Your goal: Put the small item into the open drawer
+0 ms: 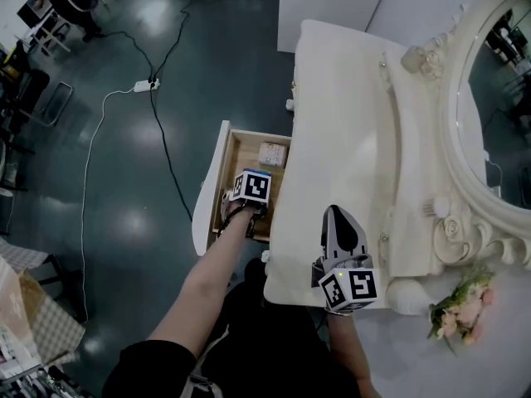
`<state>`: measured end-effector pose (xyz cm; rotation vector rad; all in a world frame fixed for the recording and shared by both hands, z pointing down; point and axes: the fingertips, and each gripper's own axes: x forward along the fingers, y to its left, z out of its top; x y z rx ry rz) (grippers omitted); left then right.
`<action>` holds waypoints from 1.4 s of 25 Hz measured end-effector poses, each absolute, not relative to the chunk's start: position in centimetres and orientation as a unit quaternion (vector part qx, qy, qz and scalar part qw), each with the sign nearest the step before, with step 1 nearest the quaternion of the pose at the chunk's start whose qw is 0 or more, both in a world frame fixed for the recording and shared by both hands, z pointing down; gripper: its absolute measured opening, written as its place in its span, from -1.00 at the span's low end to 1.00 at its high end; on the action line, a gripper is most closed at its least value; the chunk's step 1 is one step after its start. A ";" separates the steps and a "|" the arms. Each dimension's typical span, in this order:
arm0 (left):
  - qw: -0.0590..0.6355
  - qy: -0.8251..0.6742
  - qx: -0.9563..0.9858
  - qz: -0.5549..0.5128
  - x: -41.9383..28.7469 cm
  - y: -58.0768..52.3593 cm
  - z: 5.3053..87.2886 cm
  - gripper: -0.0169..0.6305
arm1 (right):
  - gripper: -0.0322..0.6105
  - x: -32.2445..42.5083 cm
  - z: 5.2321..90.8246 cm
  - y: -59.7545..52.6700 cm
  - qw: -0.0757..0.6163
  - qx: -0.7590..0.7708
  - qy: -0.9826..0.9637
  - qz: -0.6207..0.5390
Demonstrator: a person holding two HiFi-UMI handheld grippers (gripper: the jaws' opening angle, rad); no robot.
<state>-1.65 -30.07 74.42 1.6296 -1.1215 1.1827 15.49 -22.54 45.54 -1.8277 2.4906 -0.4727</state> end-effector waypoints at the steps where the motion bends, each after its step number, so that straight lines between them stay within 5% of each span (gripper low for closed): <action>1: 0.406 -0.447 0.645 0.469 -1.6 -30.1 74.5 0.32 | -0.89 15.5 45.5 -22.5 0.008 -0.585 0.797 -0.151; 20: 0.434 -0.484 0.665 0.368 -1.7 -31.3 70.8 0.31 | -0.89 14.1 44.8 -22.3 0.008 -0.575 0.804 -0.148; 29: 0.313 -0.533 0.739 0.268 -2.9 -34.0 59.5 -0.18 | -0.89 13.2 42.9 -21.9 0.021 -0.568 0.813 -0.126; 35: 0.259 -0.534 0.776 0.213 -3.3 -34.4 53.3 -0.32 | -0.89 12.3 41.7 -21.5 0.022 -0.564 0.819 -0.107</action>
